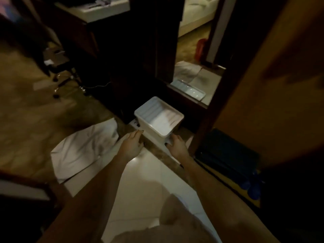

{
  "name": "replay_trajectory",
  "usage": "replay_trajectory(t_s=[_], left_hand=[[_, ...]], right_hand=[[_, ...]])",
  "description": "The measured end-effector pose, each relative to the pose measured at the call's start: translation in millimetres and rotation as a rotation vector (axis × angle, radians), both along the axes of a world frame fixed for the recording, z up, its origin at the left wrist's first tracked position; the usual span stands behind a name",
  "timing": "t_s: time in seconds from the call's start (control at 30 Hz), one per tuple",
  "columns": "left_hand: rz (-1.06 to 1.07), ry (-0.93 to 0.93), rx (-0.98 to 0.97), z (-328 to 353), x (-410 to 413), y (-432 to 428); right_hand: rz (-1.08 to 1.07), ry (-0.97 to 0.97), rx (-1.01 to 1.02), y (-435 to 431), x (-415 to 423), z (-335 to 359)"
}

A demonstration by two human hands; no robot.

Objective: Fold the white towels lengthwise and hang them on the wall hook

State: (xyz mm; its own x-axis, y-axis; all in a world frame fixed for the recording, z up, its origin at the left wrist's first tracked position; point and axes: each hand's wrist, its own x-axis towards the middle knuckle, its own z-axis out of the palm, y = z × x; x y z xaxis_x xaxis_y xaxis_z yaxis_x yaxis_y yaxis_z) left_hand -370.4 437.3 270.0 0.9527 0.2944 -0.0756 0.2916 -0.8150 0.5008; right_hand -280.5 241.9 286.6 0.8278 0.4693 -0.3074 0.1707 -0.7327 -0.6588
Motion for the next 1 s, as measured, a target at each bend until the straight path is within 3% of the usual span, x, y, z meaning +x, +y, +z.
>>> replay_trajectory(t_s=[0.3,0.67,0.83,1.0], left_hand=[[0.391,0.146,-0.106,-59.7,-39.2,146.5],[0.711,0.156,-0.307,-122.4,37.0,337.6],[0.795,0.214,-0.448,-204.5,62.6,386.4],[0.732,0.27,-0.486,-332.7,102.7,433.9]], right_hand=[[0.301,0.063,-0.064,195.4,24.5,-51.1],[0.535,0.22,-0.194,417.6,130.5,-132.2],[0.529,0.272,-0.204,489.6,174.0,-204.2],[0.543,0.191,-0.243,539.4,220.2,-329.2]])
